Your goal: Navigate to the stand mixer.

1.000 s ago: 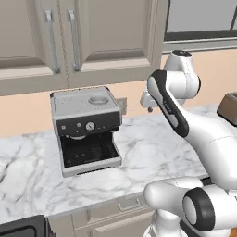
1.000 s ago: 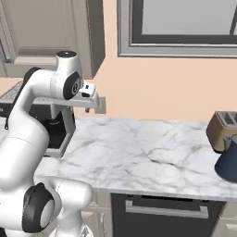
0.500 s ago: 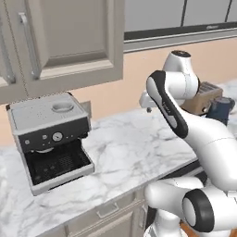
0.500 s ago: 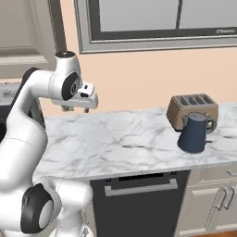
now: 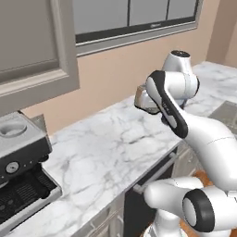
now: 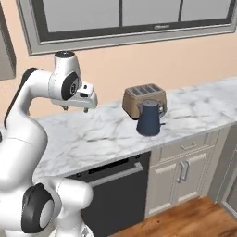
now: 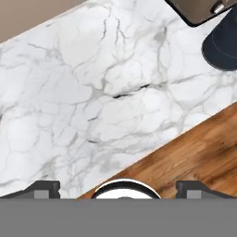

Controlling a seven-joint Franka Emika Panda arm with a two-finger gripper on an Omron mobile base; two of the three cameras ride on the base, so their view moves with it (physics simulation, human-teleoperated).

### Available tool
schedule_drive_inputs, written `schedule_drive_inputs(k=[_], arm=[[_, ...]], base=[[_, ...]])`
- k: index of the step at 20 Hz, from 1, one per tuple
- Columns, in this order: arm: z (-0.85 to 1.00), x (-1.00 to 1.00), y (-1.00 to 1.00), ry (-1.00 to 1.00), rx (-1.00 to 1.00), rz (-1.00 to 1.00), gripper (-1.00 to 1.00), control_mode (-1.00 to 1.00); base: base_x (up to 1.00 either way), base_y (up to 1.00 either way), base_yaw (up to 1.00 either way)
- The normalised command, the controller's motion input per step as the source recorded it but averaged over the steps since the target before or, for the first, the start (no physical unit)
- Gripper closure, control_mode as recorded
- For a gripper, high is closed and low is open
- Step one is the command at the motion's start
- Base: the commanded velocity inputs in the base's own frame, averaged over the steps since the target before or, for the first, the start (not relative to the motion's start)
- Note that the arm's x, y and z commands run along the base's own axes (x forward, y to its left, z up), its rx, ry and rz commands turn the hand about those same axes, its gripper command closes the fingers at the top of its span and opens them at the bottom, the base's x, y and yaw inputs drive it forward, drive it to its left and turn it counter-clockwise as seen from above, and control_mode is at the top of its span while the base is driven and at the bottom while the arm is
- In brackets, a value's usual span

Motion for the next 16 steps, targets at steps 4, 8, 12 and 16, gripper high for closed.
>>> schedule_drive_inputs(k=[4,8,12,16], arm=[[0.0,0.0,0.0,0.0,0.0,0.0,-1.0,1.0],[0.0,0.0,0.0,0.0,0.0,0.0,-1.0,1.0],[0.0,0.0,0.0,0.0,0.0,0.0,-1.0,1.0],[0.0,0.0,0.0,0.0,0.0,0.0,-1.0,1.0]], base=[[0.01,-0.02,-0.54],[0.0,-0.22,-0.6],[0.0,-0.26,-0.7],[0.01,-0.27,-0.74]])
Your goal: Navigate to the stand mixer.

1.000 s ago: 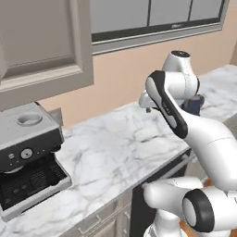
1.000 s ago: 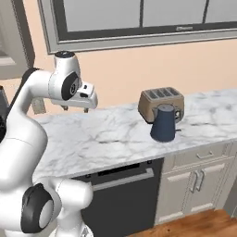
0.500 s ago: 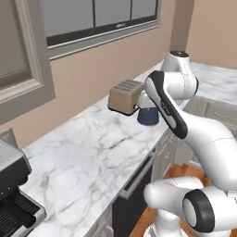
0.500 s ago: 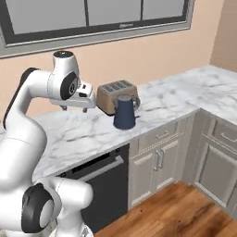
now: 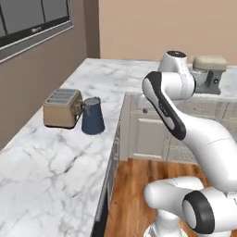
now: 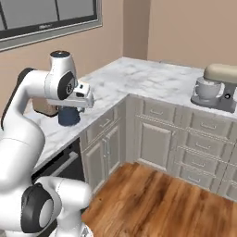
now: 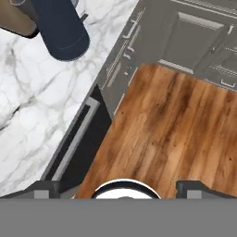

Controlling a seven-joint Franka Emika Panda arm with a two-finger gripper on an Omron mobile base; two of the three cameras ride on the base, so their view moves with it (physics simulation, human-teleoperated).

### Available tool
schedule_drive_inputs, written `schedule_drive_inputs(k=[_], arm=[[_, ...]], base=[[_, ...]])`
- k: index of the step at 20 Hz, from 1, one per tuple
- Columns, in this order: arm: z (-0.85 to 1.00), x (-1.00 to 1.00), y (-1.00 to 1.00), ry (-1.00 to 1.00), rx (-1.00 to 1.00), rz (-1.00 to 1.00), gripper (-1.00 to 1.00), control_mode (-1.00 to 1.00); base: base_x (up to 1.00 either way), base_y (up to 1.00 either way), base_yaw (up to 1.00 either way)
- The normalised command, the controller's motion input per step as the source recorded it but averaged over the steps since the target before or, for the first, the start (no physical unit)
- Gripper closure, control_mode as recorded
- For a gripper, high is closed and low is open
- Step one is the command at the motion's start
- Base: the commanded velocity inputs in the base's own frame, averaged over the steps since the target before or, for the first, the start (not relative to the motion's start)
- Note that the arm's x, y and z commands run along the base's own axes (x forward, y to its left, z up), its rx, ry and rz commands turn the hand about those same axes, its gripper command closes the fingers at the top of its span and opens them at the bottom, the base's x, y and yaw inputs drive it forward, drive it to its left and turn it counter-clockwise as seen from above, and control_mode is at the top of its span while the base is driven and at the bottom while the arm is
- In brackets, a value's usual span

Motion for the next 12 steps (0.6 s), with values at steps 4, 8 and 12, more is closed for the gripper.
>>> schedule_drive_inputs(k=[4,8,12], arm=[[0.0,0.0,0.0,0.0,0.0,0.0,-1.0,1.0],[0.0,0.0,0.0,0.0,0.0,0.0,-1.0,1.0],[0.0,0.0,0.0,0.0,0.0,0.0,-1.0,1.0]], base=[[0.22,-0.63,-0.66],[0.72,-0.94,-0.49],[1.0,-1.0,-0.06]])
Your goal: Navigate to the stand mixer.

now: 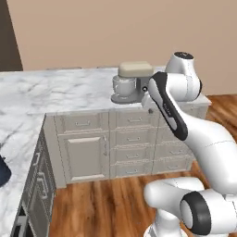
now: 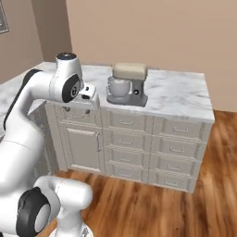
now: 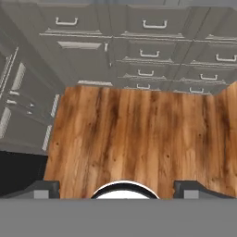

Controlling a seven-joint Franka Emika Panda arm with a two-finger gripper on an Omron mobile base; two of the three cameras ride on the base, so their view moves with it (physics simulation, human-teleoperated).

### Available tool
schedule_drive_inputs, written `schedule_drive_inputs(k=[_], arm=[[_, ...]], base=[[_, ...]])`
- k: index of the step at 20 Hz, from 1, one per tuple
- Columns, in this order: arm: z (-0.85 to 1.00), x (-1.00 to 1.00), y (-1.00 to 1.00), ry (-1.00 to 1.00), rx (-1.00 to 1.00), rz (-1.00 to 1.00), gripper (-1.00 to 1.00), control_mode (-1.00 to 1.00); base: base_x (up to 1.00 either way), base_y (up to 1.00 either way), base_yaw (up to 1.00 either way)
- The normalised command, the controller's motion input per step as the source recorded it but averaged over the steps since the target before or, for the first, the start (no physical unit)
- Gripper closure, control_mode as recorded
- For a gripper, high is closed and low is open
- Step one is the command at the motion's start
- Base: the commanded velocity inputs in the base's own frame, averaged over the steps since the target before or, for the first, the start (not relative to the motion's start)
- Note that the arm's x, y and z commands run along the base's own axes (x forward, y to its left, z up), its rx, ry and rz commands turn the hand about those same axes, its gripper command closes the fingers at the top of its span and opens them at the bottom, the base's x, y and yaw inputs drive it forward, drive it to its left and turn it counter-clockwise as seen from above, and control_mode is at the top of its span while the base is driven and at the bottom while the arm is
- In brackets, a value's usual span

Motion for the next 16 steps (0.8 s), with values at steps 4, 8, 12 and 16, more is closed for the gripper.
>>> schedule_drive_inputs(k=[4,8,12,16], arm=[[0.0,0.0,0.0,0.0,0.0,0.0,-1.0,1.0],[0.0,0.0,0.0,0.0,0.0,0.0,-1.0,1.0],[0.0,0.0,0.0,0.0,0.0,0.0,-1.0,1.0],[0.0,0.0,0.0,0.0,0.0,0.0,-1.0,1.0]], base=[[1.0,-0.54,0.0],[1.0,-0.26,0.0],[0.86,0.05,-0.11],[0.51,0.01,-0.07]])
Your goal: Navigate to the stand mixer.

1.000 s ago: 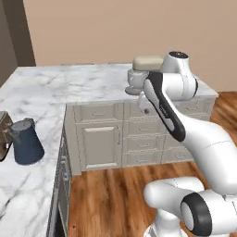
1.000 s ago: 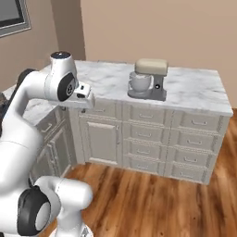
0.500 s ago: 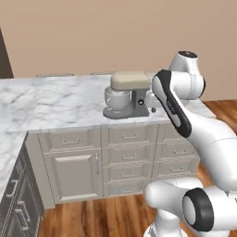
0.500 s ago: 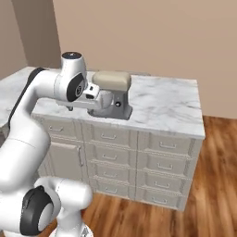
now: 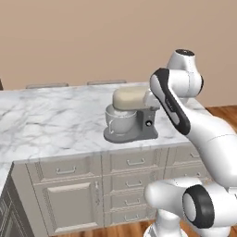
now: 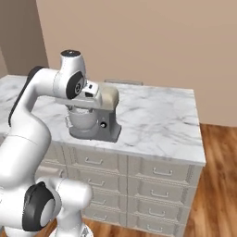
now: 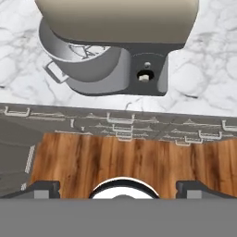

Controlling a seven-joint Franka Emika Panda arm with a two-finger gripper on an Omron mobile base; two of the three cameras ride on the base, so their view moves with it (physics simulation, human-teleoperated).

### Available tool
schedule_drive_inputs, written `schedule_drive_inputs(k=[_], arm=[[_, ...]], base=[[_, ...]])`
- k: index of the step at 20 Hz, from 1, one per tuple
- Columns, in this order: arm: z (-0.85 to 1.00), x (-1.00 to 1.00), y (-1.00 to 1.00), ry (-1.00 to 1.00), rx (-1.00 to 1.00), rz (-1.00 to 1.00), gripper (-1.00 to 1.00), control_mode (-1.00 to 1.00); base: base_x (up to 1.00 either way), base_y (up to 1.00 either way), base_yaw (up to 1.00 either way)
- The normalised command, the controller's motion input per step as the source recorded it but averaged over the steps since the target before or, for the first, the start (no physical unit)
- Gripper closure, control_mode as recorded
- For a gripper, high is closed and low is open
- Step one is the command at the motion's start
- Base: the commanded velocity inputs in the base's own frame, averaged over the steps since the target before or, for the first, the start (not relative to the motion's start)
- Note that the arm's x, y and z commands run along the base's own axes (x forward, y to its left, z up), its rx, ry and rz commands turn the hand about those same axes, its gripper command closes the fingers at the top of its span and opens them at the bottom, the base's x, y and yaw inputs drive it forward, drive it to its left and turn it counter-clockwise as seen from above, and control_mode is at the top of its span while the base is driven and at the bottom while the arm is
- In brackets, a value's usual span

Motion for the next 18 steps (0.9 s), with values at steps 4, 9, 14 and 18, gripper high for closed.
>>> schedule_drive_inputs(k=[4,9,14,18], arm=[[0.0,0.0,0.0,0.0,0.0,0.0,-1.0,1.0],[0.0,0.0,0.0,0.0,0.0,0.0,-1.0,1.0],[0.0,0.0,0.0,0.0,0.0,0.0,-1.0,1.0],[0.0,0.0,0.0,0.0,0.0,0.0,-1.0,1.0]], base=[[0.5,0.48,-0.11],[0.46,0.27,-0.07],[0.49,0.01,-0.02],[0.35,0.0,0.0]])
